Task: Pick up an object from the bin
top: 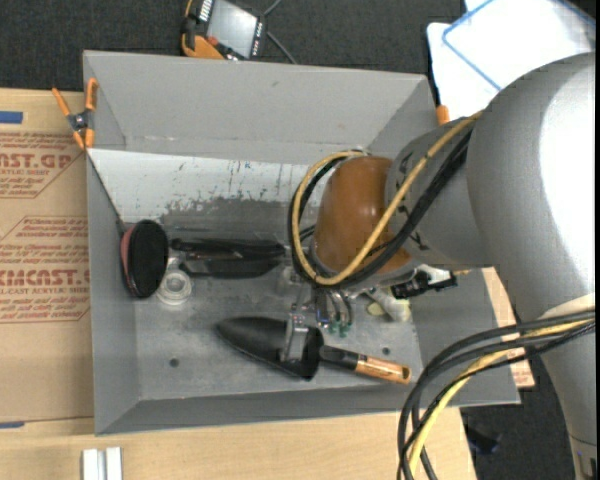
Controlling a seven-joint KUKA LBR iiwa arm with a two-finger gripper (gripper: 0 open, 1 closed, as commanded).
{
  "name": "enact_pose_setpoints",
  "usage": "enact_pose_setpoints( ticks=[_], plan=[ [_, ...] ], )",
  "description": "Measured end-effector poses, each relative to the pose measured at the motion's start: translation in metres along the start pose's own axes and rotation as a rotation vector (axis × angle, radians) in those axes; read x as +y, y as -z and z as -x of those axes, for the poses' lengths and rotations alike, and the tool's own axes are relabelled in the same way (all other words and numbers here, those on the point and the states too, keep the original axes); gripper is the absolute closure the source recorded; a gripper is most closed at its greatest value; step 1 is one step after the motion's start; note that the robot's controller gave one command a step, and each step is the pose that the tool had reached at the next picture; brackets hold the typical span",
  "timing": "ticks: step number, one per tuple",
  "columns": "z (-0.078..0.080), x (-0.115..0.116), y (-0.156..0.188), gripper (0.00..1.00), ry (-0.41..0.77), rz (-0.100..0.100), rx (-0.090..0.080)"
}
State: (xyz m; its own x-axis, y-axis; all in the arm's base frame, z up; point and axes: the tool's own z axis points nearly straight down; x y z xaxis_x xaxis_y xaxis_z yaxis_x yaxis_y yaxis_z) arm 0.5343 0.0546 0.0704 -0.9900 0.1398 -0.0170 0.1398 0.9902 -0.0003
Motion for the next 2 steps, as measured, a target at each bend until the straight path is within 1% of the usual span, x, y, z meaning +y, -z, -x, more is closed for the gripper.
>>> enact_pose_setpoints(
  ticks=[1, 2],
  plan=[
    [0.0046, -0.0110, 0.0040, 1.00, 0.149, 0.004, 0.020],
    [0.0046, -0.0110, 0.0040, 1.00, 0.149, 0.004, 0.020]
  ],
)
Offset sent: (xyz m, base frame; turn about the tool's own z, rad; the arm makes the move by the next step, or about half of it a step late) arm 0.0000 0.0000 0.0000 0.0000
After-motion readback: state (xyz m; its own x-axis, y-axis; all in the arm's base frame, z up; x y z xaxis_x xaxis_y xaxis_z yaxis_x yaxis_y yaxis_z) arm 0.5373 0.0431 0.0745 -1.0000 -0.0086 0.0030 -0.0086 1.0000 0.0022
